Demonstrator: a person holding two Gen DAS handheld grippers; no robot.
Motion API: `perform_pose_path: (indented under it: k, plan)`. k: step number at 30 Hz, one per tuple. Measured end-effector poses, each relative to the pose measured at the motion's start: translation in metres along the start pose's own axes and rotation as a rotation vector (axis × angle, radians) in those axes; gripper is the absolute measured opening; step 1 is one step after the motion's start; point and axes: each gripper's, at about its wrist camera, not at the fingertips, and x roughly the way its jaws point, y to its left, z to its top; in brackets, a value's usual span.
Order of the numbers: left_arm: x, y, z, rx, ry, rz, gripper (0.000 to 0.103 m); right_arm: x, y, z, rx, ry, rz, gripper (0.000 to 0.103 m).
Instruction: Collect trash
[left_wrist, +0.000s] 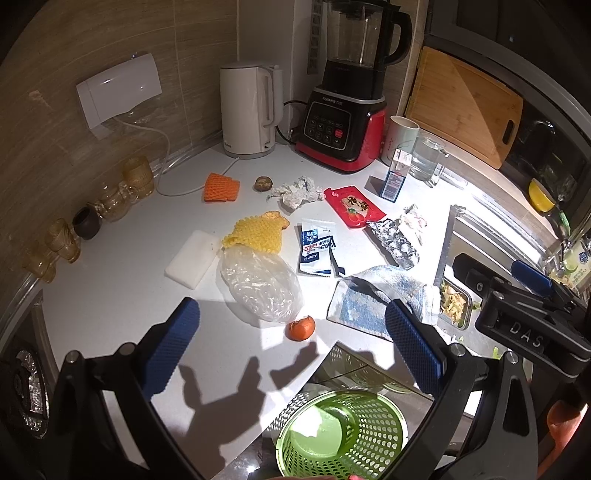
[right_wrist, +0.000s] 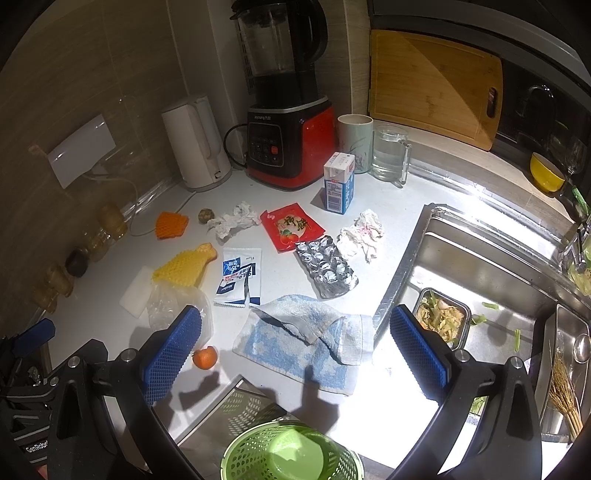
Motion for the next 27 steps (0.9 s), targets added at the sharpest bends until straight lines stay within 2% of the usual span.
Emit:
perform_pose_path:
  k: [21,27]
  plan:
    - [-0.002,-0.004,-0.004,0.003,0.001,-0.003,0.096,0.001,0.000,0.000,0.002,-0.002,0.001,0.101]
    - [0.010,0.007,-0.011,-0.002,-0.003,-0.013,0.096,0.000,-0.004,-0.005,0.000,-0.008,0.007,0.101]
